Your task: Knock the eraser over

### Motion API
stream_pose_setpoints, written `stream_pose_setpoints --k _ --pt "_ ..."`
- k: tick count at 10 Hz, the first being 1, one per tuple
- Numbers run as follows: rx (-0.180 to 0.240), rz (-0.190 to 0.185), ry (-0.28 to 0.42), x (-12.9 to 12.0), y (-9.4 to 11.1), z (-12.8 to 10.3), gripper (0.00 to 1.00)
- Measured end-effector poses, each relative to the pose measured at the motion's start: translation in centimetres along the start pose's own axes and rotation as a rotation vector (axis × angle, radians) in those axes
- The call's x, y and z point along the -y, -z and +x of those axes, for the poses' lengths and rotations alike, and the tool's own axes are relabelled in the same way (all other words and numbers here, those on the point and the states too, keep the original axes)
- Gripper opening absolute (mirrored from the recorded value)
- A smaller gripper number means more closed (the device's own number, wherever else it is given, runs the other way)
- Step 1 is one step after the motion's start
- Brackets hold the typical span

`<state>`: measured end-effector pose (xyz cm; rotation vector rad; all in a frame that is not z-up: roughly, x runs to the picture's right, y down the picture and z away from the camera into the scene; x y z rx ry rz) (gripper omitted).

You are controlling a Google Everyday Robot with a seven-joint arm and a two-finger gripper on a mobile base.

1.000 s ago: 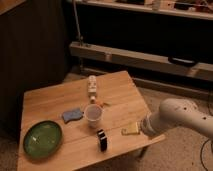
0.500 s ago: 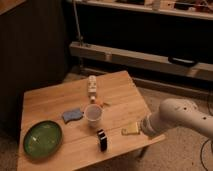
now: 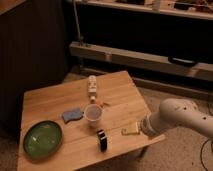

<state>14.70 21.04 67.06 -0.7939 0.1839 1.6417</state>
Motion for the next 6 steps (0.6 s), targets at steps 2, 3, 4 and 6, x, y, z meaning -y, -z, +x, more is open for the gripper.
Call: stream_pose_setpoints --k 2,3,4,6 --pt "0.006 0.009 0.008 0.0 0.2 0.0 0.8" --pt "0.016 0.015 0.023 -0.3 0.6 -0.2 0.8" --pt "0.032 0.022 0.041 -0.7 1.7 -0.5 0.8" --pt "0.06 0.033 0.071 -1.7 4.4 -1.1 0.8"
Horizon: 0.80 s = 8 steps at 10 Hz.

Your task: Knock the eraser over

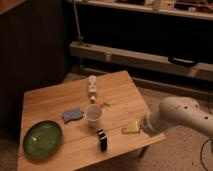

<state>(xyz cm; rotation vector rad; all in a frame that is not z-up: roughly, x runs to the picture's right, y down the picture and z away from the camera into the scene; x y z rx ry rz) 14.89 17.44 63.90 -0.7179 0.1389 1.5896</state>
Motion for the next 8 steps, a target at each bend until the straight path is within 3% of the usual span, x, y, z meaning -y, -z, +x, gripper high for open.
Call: stream_pose_setpoints --k 1,2,8 --pt "0.007 0.006 0.01 -0.3 0.8 -0.2 0.79" --pt "0.01 0.012 0.019 -0.4 1.2 -0.4 0.71" --pt "-0.019 0.009 0.037 0.6 -0.8 0.0 0.09"
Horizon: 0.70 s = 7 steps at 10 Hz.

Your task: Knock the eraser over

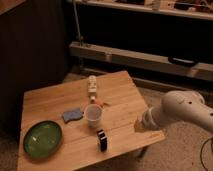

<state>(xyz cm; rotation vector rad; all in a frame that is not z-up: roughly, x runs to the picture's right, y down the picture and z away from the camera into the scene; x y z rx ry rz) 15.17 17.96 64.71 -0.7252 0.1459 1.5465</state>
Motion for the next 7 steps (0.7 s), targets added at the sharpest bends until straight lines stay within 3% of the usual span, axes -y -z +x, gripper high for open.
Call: stream_pose_setpoints --k 2,5,6,7 --pt "-0.012 0.005 0.005 0.4 -0.7 0.3 0.0" --pt "-0.047 0.037 0.017 1.3 -2.4 1.3 0.0" --pt "-0.058 0.035 0.02 1.5 -3.2 1.7 0.0" --pt "-0.079 0.003 0.041 1.3 -3.7 2.0 0.0"
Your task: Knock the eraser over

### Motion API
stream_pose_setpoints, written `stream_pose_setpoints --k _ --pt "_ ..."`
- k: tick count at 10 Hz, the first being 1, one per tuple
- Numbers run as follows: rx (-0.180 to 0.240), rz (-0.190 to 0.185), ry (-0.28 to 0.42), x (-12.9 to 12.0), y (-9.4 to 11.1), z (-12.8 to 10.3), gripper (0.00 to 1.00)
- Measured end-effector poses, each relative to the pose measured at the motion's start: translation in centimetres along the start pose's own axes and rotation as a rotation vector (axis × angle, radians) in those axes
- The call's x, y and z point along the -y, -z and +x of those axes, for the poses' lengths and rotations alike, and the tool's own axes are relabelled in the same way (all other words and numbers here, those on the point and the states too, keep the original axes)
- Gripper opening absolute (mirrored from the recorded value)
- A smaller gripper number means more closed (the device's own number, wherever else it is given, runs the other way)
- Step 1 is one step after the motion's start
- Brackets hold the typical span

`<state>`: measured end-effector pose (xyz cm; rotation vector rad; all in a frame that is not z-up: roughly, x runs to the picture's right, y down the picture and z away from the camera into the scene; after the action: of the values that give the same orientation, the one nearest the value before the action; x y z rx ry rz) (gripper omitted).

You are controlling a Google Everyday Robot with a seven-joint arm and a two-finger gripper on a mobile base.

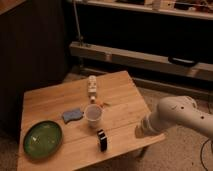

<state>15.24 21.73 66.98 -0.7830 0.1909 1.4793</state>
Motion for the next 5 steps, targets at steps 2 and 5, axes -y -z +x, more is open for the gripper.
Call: stream_pose_setpoints --k 2,5 --pt "-0.018 -0.043 0.04 -1.6 -0.1 0.4 0.0" --pt "-0.025 -0.034 0.163 -7.2 0.8 2.2 0.0"
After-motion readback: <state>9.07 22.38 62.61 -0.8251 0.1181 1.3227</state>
